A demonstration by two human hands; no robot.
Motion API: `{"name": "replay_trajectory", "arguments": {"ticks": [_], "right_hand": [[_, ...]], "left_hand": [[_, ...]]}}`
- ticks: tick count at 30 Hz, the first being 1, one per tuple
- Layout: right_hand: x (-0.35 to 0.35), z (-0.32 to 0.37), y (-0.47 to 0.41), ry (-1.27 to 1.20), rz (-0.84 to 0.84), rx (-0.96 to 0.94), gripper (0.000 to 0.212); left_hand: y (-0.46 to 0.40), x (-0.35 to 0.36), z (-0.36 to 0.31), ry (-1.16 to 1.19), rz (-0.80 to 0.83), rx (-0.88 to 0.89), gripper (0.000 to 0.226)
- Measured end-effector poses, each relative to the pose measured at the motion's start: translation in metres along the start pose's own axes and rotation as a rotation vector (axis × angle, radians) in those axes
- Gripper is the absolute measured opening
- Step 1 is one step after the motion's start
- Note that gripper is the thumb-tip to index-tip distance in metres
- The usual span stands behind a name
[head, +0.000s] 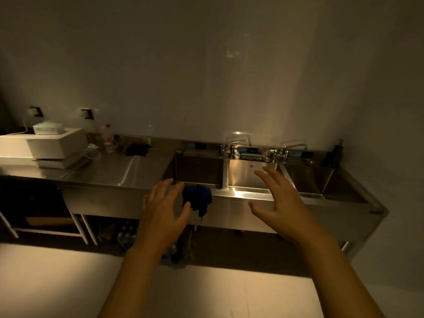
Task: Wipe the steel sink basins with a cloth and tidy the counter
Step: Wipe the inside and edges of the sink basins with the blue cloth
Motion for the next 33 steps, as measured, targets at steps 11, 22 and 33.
{"name": "replay_trajectory", "arguments": {"ticks": [11, 22, 33], "right_hand": [[0.062, -0.009, -0.116, -0.046, 0.04, -0.076, 0.081], [0.139, -0.056, -0.294, -0.118, 0.188, -0.141, 0.082], [0.19, -0.043, -0.42, -0.219, 0.316, -0.275, 0.08]], "left_hand": [[-0.058, 0.021, 0.068, -0.091, -0.009, -0.068, 0.057], [-0.17, 0.094, 0.131, -0.203, 0.04, -0.197, 0.066], [-0.245, 0.108, 0.185, -0.386, -0.007, -0.262, 0.057]]}}
Point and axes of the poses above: each hand's wrist, its own y-axis away from the middle knuckle, its own x-axis out of the palm, z = x × y, the point moved 10 cm from there along -y, towards the middle knuckle, and after that the axes turned 13 degrees about x, right-handed, at the moved point
